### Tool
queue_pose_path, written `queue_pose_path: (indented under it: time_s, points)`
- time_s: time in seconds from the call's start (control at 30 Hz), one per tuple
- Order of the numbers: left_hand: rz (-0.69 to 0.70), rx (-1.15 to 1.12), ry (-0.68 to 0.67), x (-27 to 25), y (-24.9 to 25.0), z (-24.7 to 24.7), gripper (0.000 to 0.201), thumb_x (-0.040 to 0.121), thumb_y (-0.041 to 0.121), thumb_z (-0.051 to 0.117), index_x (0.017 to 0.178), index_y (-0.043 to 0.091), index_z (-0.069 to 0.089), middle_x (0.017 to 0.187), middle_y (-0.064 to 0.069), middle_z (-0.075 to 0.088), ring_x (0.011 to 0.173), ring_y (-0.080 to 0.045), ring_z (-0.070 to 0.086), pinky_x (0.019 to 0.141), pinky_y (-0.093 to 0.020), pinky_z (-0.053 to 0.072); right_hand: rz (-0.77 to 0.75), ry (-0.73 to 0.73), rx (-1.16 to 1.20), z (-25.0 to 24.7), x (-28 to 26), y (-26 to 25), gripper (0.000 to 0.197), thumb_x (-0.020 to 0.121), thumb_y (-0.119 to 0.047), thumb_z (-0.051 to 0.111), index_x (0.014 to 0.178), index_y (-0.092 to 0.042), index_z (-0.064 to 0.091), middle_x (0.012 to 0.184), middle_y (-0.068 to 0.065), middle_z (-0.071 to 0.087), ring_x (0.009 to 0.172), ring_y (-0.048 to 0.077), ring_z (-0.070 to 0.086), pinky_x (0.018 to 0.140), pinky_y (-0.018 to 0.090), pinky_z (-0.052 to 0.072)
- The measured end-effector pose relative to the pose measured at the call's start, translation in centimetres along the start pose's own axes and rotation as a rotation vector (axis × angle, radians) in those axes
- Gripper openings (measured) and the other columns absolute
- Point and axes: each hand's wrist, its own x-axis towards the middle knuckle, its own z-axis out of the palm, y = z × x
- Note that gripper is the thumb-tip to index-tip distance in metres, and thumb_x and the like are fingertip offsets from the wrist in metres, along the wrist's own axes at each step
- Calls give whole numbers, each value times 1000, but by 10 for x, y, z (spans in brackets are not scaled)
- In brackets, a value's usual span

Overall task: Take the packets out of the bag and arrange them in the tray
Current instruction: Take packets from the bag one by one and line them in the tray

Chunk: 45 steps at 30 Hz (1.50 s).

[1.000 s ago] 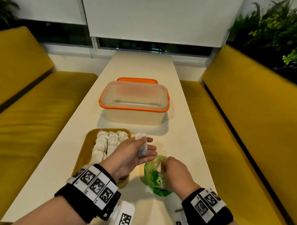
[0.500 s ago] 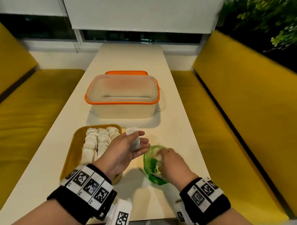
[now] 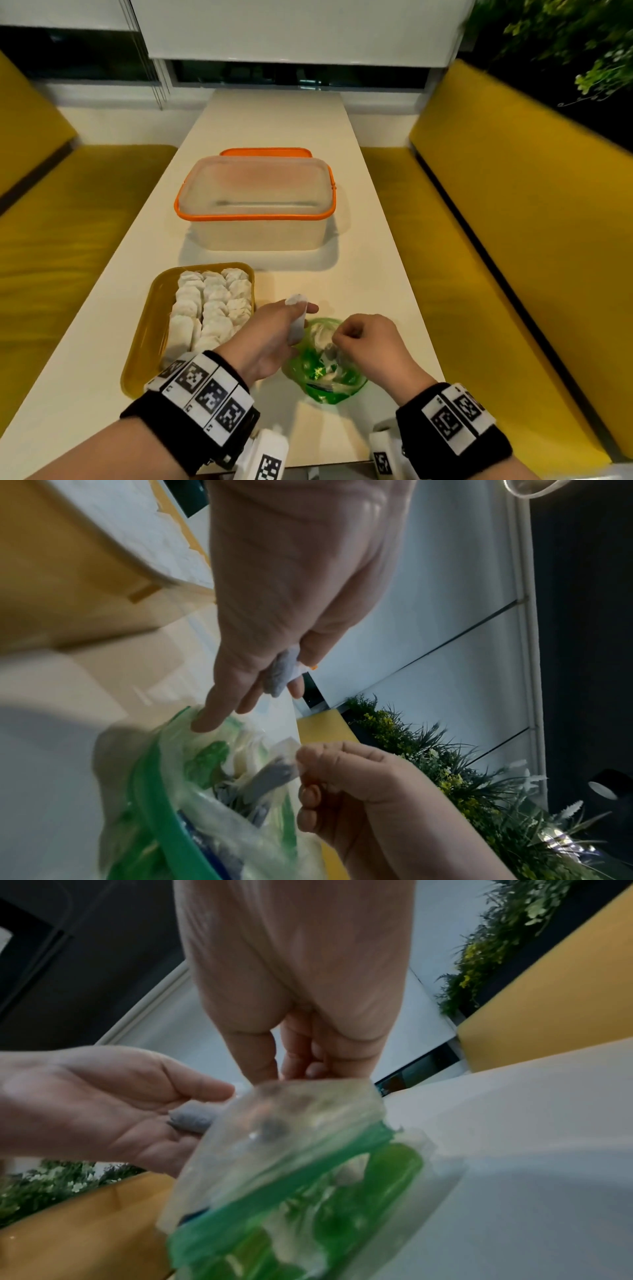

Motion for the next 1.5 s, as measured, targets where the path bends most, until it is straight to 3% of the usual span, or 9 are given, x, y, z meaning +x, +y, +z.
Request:
queue_pose_path:
  time_s: [0.1, 0.27, 0.5, 0.7, 0.93, 1.0, 1.13, 1.23, 1.5]
  points:
    - [0, 8, 8, 1, 1, 2, 24, 99, 21, 46, 90, 10, 65, 90, -11, 57, 75, -24, 53, 63, -30, 43, -5, 53, 168, -4, -5, -2, 15, 76, -11, 75, 64, -14, 66, 60, 1, 67, 52, 8, 61, 53, 15, 47]
    - [80, -89, 15, 1, 6, 6, 18, 98, 13, 46, 91, 8, 61, 92, -11, 63, 80, -24, 60, 69, -32, 50, 23, 49, 559, -15, -8, 1, 22, 69, 14, 67, 68, -6, 58, 63, 21, 54, 64, 32, 61, 71, 44, 53]
    - [45, -171, -215, -13, 4, 19, 42, 93, 41, 50, 106, 4, 63, 104, -15, 68, 97, -28, 64, 91, -36, 50, -43, -53, 997, -28, -22, -20, 25, 78, 17, 59, 78, -7, 54, 68, 7, 48, 61, 18, 52, 56, 26, 49]
    - [42, -376, -448, -19, 2, 20, 49, 80, 29, 59, 116, -4, 58, 115, -21, 61, 109, -28, 57, 100, -42, 47, -76, 148, 648, -9, -15, -37, 23, 76, 5, 69, 70, -13, 55, 62, 0, 53, 59, 13, 51, 54, 26, 46]
    - [80, -459, -145, -3, 3, 15, 26, 101, 16, 37, 106, 6, 61, 103, -17, 70, 99, -28, 66, 97, -45, 46, -154, 145, 267, -5, -8, -40, 16, 79, -8, 68, 74, -20, 59, 70, -4, 64, 64, 6, 59, 65, 25, 54]
    - [119, -480, -64, -1, 5, 11, 25, 101, 12, 37, 105, 6, 61, 97, -15, 67, 93, -27, 64, 92, -44, 47, -172, 71, -103, -6, -7, -27, 5, 82, -16, 63, 84, -20, 62, 82, -3, 65, 74, 9, 58, 75, 27, 51]
    - [90, -551, -90, -9, 16, 10, 20, 99, 7, 41, 103, 2, 60, 83, -15, 60, 79, -25, 60, 76, -40, 54, -122, -257, -733, 13, -3, -2, 46, 88, -27, 56, 133, -18, 46, 129, 13, 51, 116, 30, 50, 97, 35, 40]
    - [88, -550, -116, -15, 29, 9, 19, 99, 7, 42, 103, 3, 60, 85, -15, 60, 78, -25, 60, 69, -37, 57, -100, -261, -737, 16, 1, -7, 44, 95, -28, 46, 138, -22, 41, 134, 13, 46, 123, 30, 47, 102, 33, 36]
    - [116, -508, -99, -30, 47, -6, 16, 98, 10, 44, 99, 6, 60, 88, -11, 59, 75, -21, 59, 60, -29, 57, -58, -86, -496, 4, -2, -9, 21, 82, -5, 48, 91, -17, 63, 96, 5, 65, 91, 22, 61, 79, 25, 46]
